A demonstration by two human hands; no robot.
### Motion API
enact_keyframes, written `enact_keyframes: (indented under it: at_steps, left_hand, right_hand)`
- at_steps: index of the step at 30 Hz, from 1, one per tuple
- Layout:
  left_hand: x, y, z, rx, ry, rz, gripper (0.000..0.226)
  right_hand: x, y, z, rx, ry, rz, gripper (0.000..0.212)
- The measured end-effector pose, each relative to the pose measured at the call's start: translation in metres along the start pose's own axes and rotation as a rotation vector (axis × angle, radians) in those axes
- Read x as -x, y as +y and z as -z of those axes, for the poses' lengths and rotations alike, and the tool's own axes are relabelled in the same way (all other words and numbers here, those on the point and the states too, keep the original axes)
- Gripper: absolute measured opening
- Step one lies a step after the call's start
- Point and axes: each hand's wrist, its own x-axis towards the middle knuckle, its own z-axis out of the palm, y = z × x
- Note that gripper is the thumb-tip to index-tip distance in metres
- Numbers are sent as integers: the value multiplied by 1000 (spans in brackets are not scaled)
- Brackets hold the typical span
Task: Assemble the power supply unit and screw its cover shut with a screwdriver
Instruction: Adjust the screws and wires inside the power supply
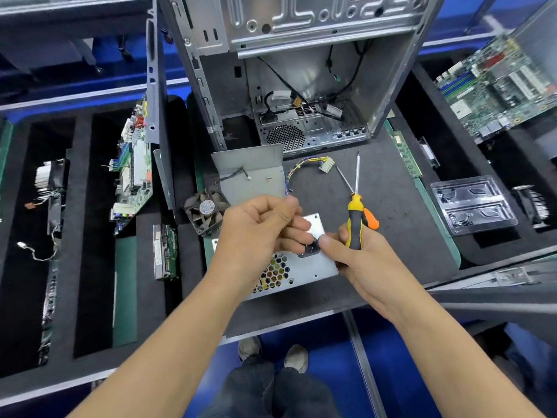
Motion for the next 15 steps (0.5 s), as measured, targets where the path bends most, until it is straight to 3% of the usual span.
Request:
enact_keyframes:
  at_steps: [5, 9, 15]
  left_hand:
    - [8, -8, -3, -188, -24, -162, 18]
    - [10, -10, 1, -251, 84, -262, 35]
    - [8, -9, 2, -366, 154, -313, 29]
  right_hand:
    - [2, 5, 1, 0, 0, 30, 34]
    - [2, 4, -1, -143, -47, 37, 33]
    - [-2, -1, -2, -133, -72, 32, 34]
